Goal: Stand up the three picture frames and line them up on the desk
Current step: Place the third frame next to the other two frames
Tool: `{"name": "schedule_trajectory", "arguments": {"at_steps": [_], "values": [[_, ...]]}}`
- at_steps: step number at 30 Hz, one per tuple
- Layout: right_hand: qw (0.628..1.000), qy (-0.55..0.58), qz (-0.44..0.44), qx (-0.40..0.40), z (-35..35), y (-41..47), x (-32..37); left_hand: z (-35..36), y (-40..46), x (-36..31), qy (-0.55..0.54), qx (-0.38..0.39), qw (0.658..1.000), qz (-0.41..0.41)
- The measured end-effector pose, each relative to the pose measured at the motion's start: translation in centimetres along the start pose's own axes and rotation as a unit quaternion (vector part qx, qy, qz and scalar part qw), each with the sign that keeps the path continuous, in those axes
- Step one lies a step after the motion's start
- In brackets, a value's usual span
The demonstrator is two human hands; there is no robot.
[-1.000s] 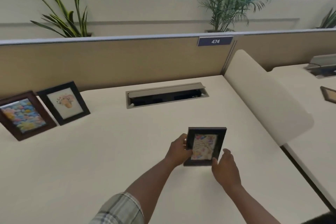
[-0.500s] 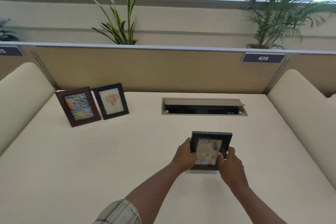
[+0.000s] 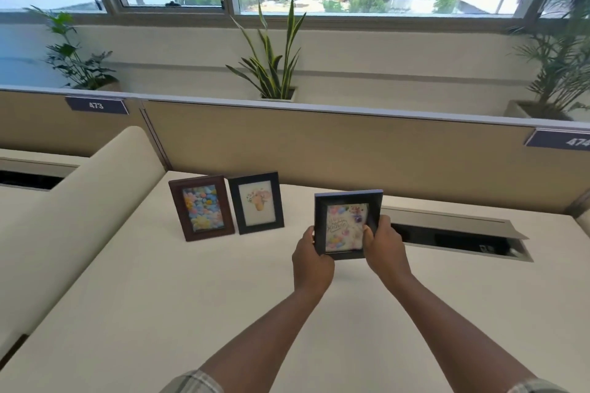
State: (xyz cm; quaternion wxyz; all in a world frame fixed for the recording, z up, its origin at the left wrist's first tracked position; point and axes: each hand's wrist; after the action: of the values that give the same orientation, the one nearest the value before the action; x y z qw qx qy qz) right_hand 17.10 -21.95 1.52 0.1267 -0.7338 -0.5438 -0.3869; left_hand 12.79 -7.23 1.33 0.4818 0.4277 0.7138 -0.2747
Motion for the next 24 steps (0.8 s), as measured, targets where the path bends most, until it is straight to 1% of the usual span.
{"name": "schedule_trajectory", "arguments": {"at_steps": [3,7,11,17,24], "values": [[0.999,0.023,0.005,0.024,3.1,1.9,0.8,0.3,3.4,0.5,-0.012,-0.005,1.0,-0.018],[0.997,0.032,-0.014,0.062,7.2,4.2,1.0,1.4,7.4,2.0,-0.001,-0.021,0.999,-0.036],[0.994,0.048,-0.033,0.088,10.4,6.3,1.0,3.0,11.1,3.6,0.016,-0.01,0.999,-0.036],[0.989,0.052,-0.057,0.122,13.5,8.8,0.3,4.4,14.5,5.6,0.038,-0.002,0.998,-0.052],[0.988,0.07,-0.048,0.131,15.0,9.6,-0.3,5.4,15.4,6.4,0.056,-0.003,0.997,-0.051]]}}
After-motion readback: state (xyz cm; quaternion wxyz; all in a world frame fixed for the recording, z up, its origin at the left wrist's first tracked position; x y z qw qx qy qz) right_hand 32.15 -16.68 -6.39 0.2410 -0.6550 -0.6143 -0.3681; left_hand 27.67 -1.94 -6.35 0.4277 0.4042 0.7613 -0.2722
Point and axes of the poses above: each hand's wrist, its own y-axis towards the middle knuckle, its own z-axis out of the palm, x = y × z, and after that the axes turned 15 degrees about -x, right-handed
